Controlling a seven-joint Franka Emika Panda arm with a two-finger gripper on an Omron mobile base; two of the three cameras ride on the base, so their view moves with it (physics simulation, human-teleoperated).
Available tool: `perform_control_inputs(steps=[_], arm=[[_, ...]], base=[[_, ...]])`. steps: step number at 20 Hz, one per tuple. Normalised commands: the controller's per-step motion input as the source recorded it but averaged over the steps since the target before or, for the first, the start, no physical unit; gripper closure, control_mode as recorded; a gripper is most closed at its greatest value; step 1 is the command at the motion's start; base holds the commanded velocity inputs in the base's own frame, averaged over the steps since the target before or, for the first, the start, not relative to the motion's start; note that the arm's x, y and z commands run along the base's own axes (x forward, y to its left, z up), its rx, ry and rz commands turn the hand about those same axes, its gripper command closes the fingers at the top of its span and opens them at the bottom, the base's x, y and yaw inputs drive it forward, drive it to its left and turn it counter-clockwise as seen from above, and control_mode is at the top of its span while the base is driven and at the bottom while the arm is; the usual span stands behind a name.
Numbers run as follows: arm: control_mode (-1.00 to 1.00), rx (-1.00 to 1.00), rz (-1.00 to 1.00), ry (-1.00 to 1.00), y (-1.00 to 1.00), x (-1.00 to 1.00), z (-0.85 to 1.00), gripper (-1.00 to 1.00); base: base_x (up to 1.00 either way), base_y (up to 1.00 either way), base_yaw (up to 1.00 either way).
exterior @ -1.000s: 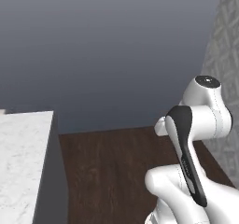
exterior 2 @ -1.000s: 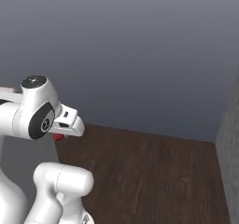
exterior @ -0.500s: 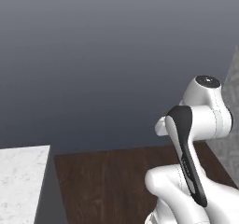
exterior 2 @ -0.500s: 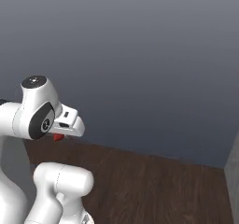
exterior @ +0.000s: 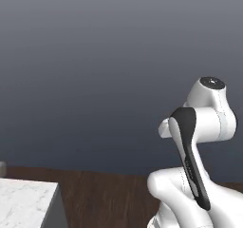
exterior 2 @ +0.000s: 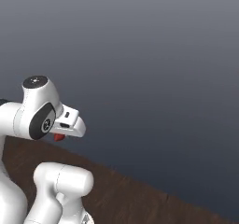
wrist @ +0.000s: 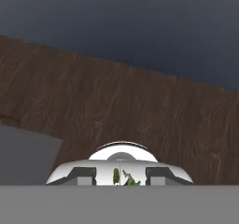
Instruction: Take the strawberry from the fridge and place it on top of the pancake, located on the dining counter.
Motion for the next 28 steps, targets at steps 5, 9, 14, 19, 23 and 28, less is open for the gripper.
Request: perform_control_inputs(steps=[5,9,14,19,23,28], arm=[[1.0,0.0,0.0,0.0,0.0,0.0,0.0,1.0],[1.0,0.0,0.0,0.0,0.0,0.0,0.0,1.0],[1.0,0.0,0.0,0.0,0.0,0.0,0.0,1.0],[1.0,0.0,0.0,0.0,0.0,0.0,0.0,1.0],[1.0,0.0,0.0,0.0,0.0,0.0,0.0,1.0],[1.0,0.0,0.0,0.0,0.0,0.0,0.0,1.0]], base=[[1.0,-0.02,0.64],[1.0,-0.19,0.74],[1.0,-0.22,0.76],[1.0,-0.22,0.73],[1.0,-0.26,0.65],[1.0,-0.26,0.65]])
